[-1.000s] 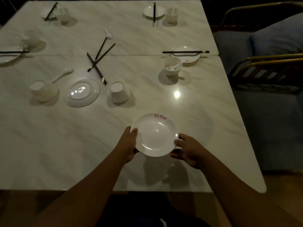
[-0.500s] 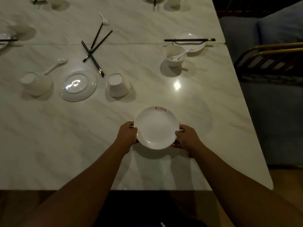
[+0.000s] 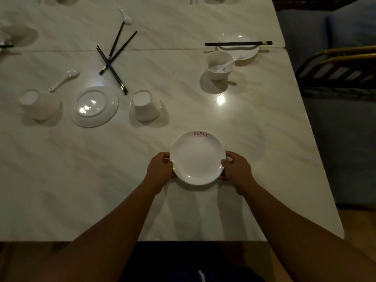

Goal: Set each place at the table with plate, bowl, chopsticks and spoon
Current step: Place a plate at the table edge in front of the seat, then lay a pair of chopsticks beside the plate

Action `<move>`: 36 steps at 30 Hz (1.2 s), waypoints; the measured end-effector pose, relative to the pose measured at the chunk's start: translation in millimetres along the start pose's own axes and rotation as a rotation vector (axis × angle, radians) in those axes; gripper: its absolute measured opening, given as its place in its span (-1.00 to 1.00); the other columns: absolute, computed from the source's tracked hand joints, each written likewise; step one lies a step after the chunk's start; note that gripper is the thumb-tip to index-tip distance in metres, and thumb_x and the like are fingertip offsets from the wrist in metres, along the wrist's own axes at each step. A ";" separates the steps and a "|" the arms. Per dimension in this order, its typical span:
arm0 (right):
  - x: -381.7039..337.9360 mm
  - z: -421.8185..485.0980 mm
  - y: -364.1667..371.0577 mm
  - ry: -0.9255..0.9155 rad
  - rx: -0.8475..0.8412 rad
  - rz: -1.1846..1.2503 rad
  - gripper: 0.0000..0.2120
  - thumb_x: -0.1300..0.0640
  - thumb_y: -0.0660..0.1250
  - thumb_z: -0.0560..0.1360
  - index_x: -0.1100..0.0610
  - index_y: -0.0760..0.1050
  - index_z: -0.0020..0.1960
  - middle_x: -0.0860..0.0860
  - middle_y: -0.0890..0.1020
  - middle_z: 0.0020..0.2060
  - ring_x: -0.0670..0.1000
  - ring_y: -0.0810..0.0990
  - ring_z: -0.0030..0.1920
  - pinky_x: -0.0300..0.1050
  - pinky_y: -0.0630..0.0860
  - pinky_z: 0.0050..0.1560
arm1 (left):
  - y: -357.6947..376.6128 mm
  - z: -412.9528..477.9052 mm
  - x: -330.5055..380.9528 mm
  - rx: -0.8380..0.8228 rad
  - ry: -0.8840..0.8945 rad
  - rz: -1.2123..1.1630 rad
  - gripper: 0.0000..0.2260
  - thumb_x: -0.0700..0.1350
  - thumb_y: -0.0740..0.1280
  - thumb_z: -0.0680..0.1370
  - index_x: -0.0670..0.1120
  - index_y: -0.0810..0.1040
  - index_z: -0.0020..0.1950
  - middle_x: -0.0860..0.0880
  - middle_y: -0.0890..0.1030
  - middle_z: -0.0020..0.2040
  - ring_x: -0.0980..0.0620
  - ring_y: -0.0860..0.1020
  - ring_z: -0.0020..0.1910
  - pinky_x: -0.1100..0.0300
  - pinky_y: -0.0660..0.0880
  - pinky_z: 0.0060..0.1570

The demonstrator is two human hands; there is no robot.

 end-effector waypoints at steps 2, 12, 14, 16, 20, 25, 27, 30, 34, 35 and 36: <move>-1.1 2.2 -0.3 -0.019 0.003 -0.023 -0.65 0.24 0.24 0.54 0.05 0.50 0.30 0.20 0.65 0.01 0.16 0.67 -0.19 0.05 0.67 -0.21 | -0.1 0.2 -0.9 0.001 0.010 0.007 -0.81 -0.29 0.24 0.55 -0.15 0.46 0.16 -0.15 0.55 0.03 -0.12 0.59 -0.03 0.02 0.62 -0.12; -9.2 11.9 0.3 -0.075 -0.014 -0.150 -0.63 0.16 0.22 0.57 -0.02 0.44 0.36 0.15 0.62 0.16 0.18 0.65 -0.01 0.05 0.65 -0.05 | -4.1 3.3 -1.6 -0.040 0.000 0.067 -0.89 -0.26 0.28 0.54 -0.15 0.48 0.06 -0.11 0.57 -0.10 -0.09 0.61 -0.11 -0.02 0.63 -0.10; -11.2 10.7 -0.7 -0.072 -0.023 -0.202 -0.63 0.13 0.23 0.57 -0.01 0.43 0.37 0.16 0.62 0.15 0.18 0.65 -0.01 0.09 0.63 0.01 | -6.1 3.5 -1.6 -0.058 -0.002 0.088 -0.90 -0.24 0.29 0.54 -0.12 0.49 0.04 -0.13 0.59 -0.09 -0.10 0.63 -0.11 -0.03 0.63 -0.10; -15.5 10.9 -2.9 -0.097 -0.007 -0.324 -0.59 0.07 0.26 0.57 0.04 0.37 0.41 0.13 0.62 0.15 0.16 0.62 0.06 0.11 0.56 0.14 | -10.0 4.7 -0.9 -0.068 -0.001 0.130 -0.90 -0.19 0.30 0.53 -0.09 0.50 0.04 -0.13 0.61 -0.10 -0.12 0.64 -0.14 -0.05 0.63 -0.09; -41.6 19.1 -5.3 -0.212 0.043 -0.460 -0.58 0.05 0.26 0.56 0.10 0.37 0.39 0.15 0.51 0.18 0.10 0.53 0.14 -0.11 0.40 0.13 | -33.7 16.3 6.2 0.010 0.018 0.260 -0.81 0.00 0.29 0.54 0.02 0.48 0.14 -0.08 0.60 -0.04 -0.11 0.61 -0.07 -0.11 0.58 0.04; -88.6 39.0 25.0 -0.322 -0.070 -0.584 -0.67 0.09 0.25 0.55 0.08 0.45 0.31 0.11 0.52 0.18 0.09 0.51 0.16 -0.09 0.39 0.19 | -74.9 34.7 31.1 0.103 0.075 0.310 -0.76 -0.03 0.28 0.56 -0.04 0.49 0.21 -0.01 0.53 0.01 -0.04 0.53 0.05 -0.05 0.51 0.14; -108.6 47.8 43.8 -0.353 -0.121 -0.603 -0.68 0.10 0.26 0.55 0.09 0.46 0.30 0.11 0.53 0.17 0.08 0.51 0.16 -0.14 0.36 0.17 | -92.8 45.6 45.1 0.152 0.111 0.314 -0.77 -0.05 0.28 0.56 -0.05 0.51 0.20 0.01 0.52 0.00 -0.03 0.52 0.04 0.01 0.49 0.12; -136.7 64.1 76.3 -0.408 -0.183 -0.673 -0.67 0.11 0.25 0.56 0.12 0.45 0.31 0.11 0.53 0.21 0.09 0.49 0.21 -0.13 0.33 0.23 | -118.5 66.7 68.8 0.205 0.164 0.328 -0.79 -0.07 0.28 0.56 -0.06 0.53 0.18 0.01 0.53 -0.01 -0.02 0.53 0.01 0.12 0.45 0.05; -174.6 94.0 121.5 -0.464 -0.221 -0.708 -0.66 0.13 0.27 0.53 0.16 0.47 0.29 0.13 0.52 0.25 0.12 0.47 0.27 -0.05 0.31 0.32 | -149.3 104.6 105.8 0.247 0.257 0.423 -0.78 -0.09 0.27 0.56 -0.07 0.53 0.19 -0.01 0.55 0.04 0.03 0.53 -0.05 0.21 0.38 -0.03; -183.4 102.9 132.3 -0.486 -0.223 -0.720 -0.66 0.14 0.27 0.53 0.17 0.47 0.29 0.14 0.52 0.25 0.12 0.45 0.29 -0.04 0.30 0.34 | -156.3 115.7 115.8 0.259 0.283 0.447 -0.78 -0.10 0.27 0.56 -0.08 0.53 0.18 -0.02 0.57 0.05 0.03 0.53 -0.04 0.22 0.37 -0.03; -190.1 113.2 142.3 -0.500 -0.225 -0.746 -0.66 0.14 0.27 0.53 0.18 0.47 0.28 0.14 0.52 0.25 0.12 0.43 0.31 -0.02 0.28 0.36 | -162.5 129.0 125.4 0.271 0.309 0.475 -0.79 -0.11 0.26 0.56 -0.10 0.54 0.18 -0.04 0.58 0.06 0.01 0.54 -0.02 0.23 0.36 -0.03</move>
Point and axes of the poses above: each hand's wrist, its own z-axis towards the middle knuckle, its own y-axis out of the palm, x = y × z, the point moved 4 cm from there along z, towards the middle knuckle
